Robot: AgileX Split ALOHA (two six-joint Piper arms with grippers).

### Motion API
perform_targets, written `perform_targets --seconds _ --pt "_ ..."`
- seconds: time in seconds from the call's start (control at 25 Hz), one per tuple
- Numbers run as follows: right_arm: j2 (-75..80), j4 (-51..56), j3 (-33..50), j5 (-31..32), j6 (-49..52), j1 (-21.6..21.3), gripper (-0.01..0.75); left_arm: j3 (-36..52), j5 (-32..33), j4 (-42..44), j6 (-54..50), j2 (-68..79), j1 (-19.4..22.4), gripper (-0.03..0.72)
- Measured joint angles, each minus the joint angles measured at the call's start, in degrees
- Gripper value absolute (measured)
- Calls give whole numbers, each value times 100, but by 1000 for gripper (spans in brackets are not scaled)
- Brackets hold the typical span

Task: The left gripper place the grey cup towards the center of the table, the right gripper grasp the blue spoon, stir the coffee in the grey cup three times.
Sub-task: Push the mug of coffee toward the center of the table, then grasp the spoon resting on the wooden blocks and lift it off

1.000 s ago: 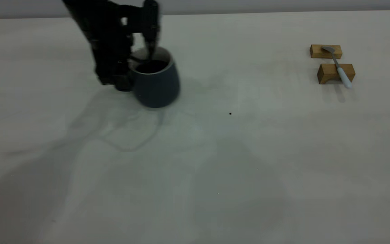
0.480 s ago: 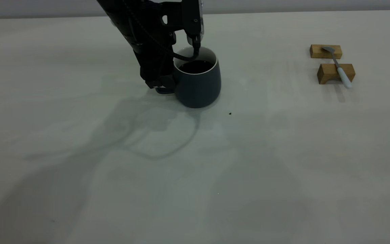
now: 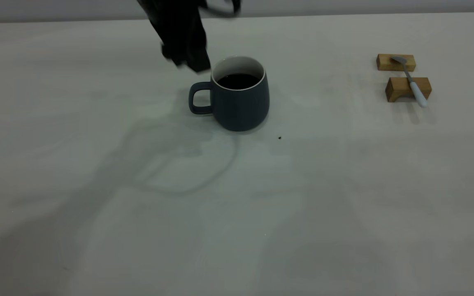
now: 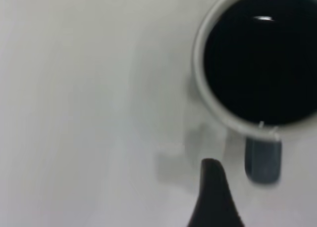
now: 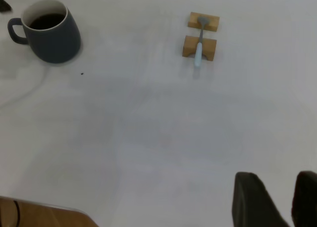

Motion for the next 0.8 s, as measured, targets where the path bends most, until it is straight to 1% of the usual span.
perform_targets --seconds 0.24,0.44,0.6,0.8 --pt "0 0 0 0 0 0 240 0 1097 202 -771 -1061 321 595" --pt "-5 0 0 0 0 0 240 0 1996 691 -1895 -1894 635 593" --pt "-5 0 0 0 0 0 240 0 2971 1147 -2872 -2547 849 594" --pt "-5 0 0 0 0 0 240 0 4275 1490 -4158 -3310 962 594"
